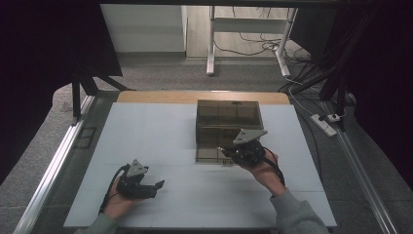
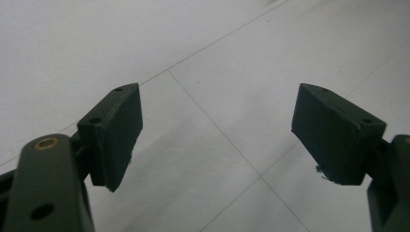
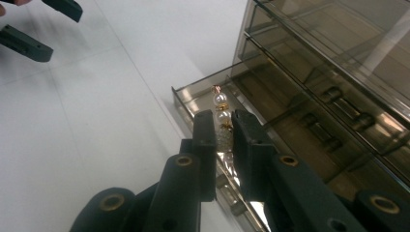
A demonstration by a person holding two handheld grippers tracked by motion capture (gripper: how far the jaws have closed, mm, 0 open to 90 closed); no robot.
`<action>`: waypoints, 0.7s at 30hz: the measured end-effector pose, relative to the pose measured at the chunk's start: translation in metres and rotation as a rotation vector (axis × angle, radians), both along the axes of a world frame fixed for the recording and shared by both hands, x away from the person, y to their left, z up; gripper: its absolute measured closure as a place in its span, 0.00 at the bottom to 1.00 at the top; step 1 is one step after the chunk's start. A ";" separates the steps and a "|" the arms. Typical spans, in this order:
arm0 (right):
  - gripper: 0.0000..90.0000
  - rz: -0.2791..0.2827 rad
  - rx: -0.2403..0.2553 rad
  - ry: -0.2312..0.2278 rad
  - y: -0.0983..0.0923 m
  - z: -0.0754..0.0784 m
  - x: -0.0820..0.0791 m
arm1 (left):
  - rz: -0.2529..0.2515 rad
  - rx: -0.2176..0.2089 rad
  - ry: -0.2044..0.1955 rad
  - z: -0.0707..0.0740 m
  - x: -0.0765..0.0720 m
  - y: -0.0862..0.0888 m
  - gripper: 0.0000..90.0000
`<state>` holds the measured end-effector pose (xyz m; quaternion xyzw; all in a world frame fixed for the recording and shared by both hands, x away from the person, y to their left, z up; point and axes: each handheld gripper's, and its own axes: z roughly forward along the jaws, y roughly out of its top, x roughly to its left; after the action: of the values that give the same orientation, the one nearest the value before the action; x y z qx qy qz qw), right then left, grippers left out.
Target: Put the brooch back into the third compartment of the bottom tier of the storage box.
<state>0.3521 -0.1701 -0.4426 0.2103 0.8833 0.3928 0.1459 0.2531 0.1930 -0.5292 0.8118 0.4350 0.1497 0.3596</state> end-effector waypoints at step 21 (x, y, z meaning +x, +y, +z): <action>0.88 -0.086 0.010 -0.010 -0.024 0.003 0.012 | -0.006 0.001 0.005 0.000 0.000 -0.001 0.22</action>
<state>0.3636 -0.1941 -0.4394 0.2470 0.8706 0.3918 0.1659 0.2530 0.1925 -0.5296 0.8137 0.4332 0.1468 0.3587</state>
